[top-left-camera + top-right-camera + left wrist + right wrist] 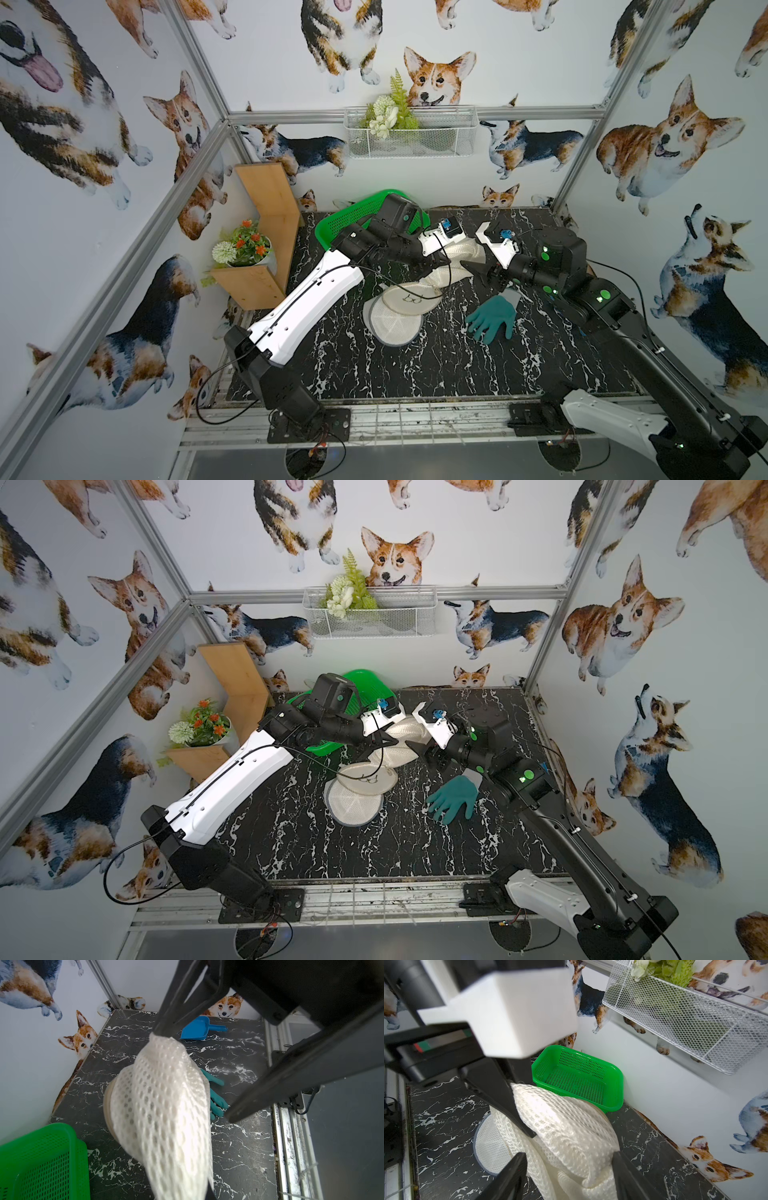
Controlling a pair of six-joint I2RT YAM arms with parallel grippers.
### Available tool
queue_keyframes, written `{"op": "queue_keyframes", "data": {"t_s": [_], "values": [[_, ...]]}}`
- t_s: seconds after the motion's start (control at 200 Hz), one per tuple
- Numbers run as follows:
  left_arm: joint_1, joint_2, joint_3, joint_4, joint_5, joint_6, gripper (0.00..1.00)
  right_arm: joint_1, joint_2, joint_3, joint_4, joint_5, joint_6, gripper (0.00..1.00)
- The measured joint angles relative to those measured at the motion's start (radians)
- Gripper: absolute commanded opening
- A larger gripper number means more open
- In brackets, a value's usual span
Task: Turn the laundry bag inside out
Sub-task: Turn over the laundry bag.
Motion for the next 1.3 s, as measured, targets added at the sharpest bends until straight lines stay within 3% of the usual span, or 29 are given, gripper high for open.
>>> {"op": "queue_keyframes", "data": {"t_s": [0.29,0.636,0.721,0.961,1.066,1.201,1.301], "values": [[0.002,0.026,0.046,-0.111,0.040,0.121,0.00,0.000,0.038,0.003,-0.013,-0.018,-0.063,0.69],[-0.014,0.105,0.145,-0.193,0.079,0.262,0.00,0.000,-0.056,0.004,-0.083,0.045,-0.100,0.69],[-0.025,0.111,0.158,-0.201,0.080,0.281,0.00,0.000,-0.042,0.006,-0.111,0.039,-0.116,0.64],[-0.035,0.118,0.183,-0.251,0.077,0.327,0.00,0.000,-0.030,-0.013,-0.124,-0.052,-0.124,0.24],[-0.036,0.117,0.192,-0.254,0.061,0.349,0.12,0.000,-0.032,-0.013,-0.123,-0.093,-0.118,0.00],[-0.036,0.105,0.193,-0.201,0.042,0.343,0.28,0.002,-0.078,-0.034,-0.136,-0.132,-0.095,0.00],[-0.023,0.082,0.190,-0.114,0.057,0.314,0.51,0.000,-0.142,-0.076,-0.126,-0.146,-0.030,0.00]]}}
